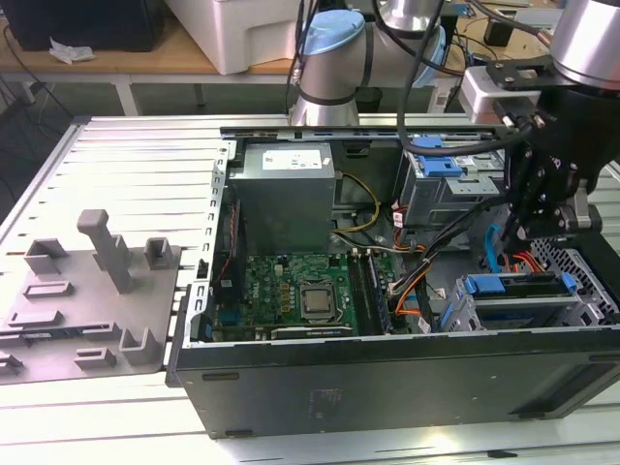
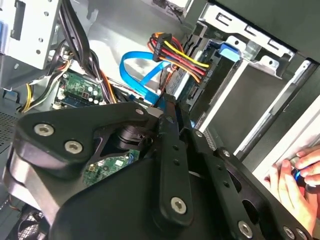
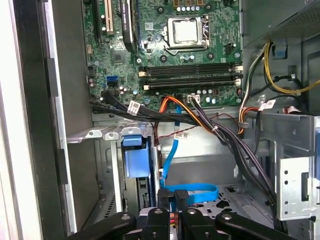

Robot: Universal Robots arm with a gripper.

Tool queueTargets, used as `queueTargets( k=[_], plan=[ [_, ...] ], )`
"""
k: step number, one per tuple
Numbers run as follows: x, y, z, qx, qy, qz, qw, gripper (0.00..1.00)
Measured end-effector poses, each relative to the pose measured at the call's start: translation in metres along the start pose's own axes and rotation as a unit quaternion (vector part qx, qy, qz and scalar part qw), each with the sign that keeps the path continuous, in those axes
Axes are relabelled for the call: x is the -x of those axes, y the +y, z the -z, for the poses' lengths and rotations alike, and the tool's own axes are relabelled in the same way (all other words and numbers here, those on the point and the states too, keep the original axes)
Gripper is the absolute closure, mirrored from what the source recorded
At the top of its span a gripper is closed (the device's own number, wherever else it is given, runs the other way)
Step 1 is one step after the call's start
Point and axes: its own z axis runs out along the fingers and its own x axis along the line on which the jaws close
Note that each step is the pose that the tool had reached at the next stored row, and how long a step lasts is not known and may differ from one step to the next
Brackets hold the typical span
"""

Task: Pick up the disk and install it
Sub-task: 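Insert the second disk wire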

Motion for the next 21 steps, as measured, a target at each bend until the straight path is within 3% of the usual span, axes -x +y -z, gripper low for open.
queueTargets(
  k=[6, 8, 13, 15, 17, 21],
  plan=[
    [-0.0002, -0.0099, -0.0006, 0.0098, 0.0009, -0.002, 1.0000, 0.84],
    [-0.0003, -0.0162, -0.0010, 0.0248, 0.0021, -0.002, 0.9997, 0.84],
    [-0.0015, -0.0241, -0.0015, 0.0459, 0.0038, -0.002, 0.9989, 0.84],
    [-0.0029, -0.0263, -0.0018, 0.0502, 0.0050, -0.003, 0.9987, 0.84],
    [-0.0049, -0.0273, -0.0020, 0.0527, 0.0130, -0.005, 0.9985, 0.84],
    [-0.0078, -0.0292, -0.0034, 0.0541, 0.0227, -0.007, 0.9983, 0.84]
  ],
)
